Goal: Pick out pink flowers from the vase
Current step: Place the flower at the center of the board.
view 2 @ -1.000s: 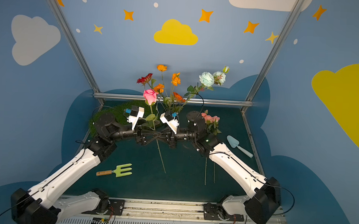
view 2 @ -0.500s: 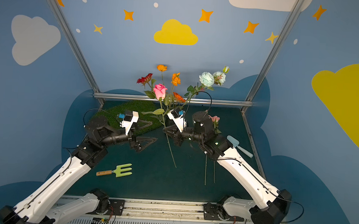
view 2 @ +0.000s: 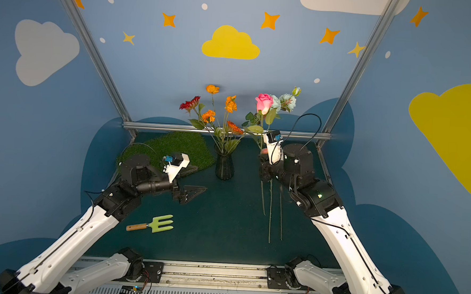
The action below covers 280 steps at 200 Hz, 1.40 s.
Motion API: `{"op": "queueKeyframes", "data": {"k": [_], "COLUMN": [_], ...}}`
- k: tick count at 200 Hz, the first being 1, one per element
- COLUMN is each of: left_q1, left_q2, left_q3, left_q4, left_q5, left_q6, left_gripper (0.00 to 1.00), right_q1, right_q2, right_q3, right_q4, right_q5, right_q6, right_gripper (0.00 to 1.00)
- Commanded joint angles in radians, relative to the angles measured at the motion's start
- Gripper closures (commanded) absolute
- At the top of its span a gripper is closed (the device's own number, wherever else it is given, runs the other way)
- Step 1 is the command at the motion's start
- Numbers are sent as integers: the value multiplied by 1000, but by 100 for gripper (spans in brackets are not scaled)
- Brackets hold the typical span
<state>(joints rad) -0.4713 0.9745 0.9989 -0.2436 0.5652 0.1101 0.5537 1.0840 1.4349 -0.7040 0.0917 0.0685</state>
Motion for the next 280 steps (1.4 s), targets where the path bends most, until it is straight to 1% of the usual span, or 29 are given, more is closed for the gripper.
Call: {"op": "queueKeyframes", "data": {"k": [1, 25, 52, 93, 114, 133, 150, 174, 205, 217, 262, 280], "left_q1": [-5, -12, -17, -21, -23, -24, -24, -27, -26, -27, -27, -26], "left_q2": [-20, -21, -26, -36, -38, -40, -38, -31, -27, -28, -35, -34], "left_q3": [21, 18, 7, -4, -5, -8, -12, -21, -29, -32, -40, -38], "left_q4": [-92, -105, -94, -83, -88, -84, -78, -61, -43, -38, -45, -50], "left_q5": [-40, -62, -64, -68, -70, -71, -69, -66, -56, -57, -62, -65], "left_q6": [59, 63, 56, 43, 45, 45, 45, 39, 31, 30, 33, 33], "left_gripper": [0, 0, 0, 0, 0, 0, 0, 0, 0, 0, 0, 0], "right_q1": [-36, -75, -127, -213, -283, -355, -388, -414, -423, -439, -509, -517], "right_q2": [-39, -66, -60, 0, 45, 80, 111, 188, 296, 345, 542, 609], "right_q3": [38, 36, 24, 10, -15, -55, -88, -113, -146, -147, -72, -10], "right_q4": [-181, -251, -303, -325, -321, -289, -236, -177, -89, -66, -71, -126], "right_q5": [182, 279, 297, 222, 186, 132, 96, 88, 150, 152, 74, 71], "right_q6": [26, 39, 68, 87, 92, 89, 90, 88, 57, 39, 19, 11], "right_gripper": [100, 100, 100, 100, 100, 100, 100, 100, 100, 100, 100, 100]}}
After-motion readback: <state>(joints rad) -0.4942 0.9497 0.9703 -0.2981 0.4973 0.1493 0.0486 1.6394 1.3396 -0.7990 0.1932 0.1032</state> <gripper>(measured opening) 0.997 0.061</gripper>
